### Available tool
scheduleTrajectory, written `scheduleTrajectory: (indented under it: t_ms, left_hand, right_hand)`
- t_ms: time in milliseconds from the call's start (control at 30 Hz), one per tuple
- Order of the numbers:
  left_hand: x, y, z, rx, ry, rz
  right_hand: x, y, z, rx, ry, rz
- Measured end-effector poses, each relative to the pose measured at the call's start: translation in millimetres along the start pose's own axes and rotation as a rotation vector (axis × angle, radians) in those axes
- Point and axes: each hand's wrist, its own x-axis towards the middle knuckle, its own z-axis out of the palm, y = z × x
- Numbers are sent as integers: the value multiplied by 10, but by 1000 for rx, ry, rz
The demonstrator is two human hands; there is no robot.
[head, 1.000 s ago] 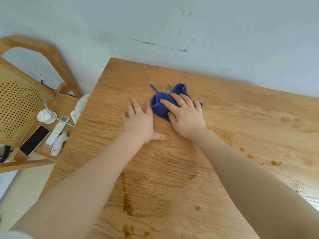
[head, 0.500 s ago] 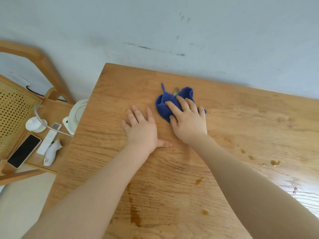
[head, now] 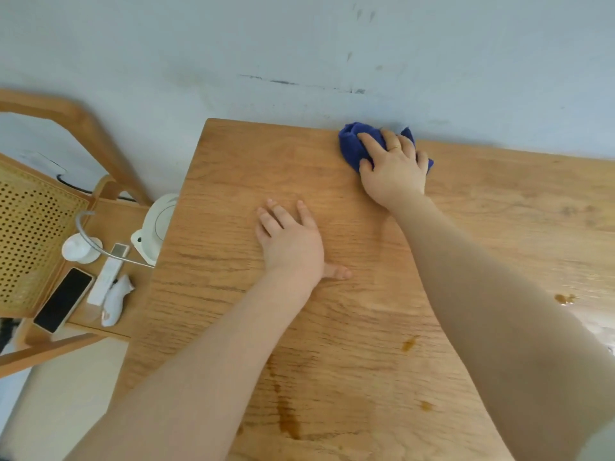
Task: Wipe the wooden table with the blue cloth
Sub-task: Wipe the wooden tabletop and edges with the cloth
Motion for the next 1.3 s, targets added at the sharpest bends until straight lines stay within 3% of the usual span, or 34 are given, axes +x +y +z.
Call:
scheduleTrajectory:
  t_ms: [167, 300, 467, 633, 833, 933, 1033, 1167, 1300]
  left_hand:
    - [-24, -11, 11, 1, 20, 11]
    - [-32, 21, -43, -6, -7, -9]
    - [13, 33, -22, 12, -8, -32]
    - [-7, 46, -29, 9, -22, -50]
    - [-64, 87, -68, 16, -52, -94]
    - [-63, 118, -117, 106, -45, -102]
    - [-125, 96, -97, 234, 49, -52]
    - [-224, 86, 3, 168, 98, -33]
    - [-323, 187, 59, 143, 62, -54]
  right_hand:
    - [-749, -20, 86, -68, 60, -189]
    - [-921, 157, 42, -37, -29, -327]
    - [-277, 274, 10, -119, 18, -137]
    - [23, 271, -66, -41, -32, -49]
    - [-869, 427, -11, -67, -31, -360]
    - [-902, 567, -58, -69, -83, -475]
    - [-510, 624, -91, -55, -71, -364]
    - [-74, 585, -109, 41, -39, -141]
    - [-246, 668, -114, 41, -47, -225]
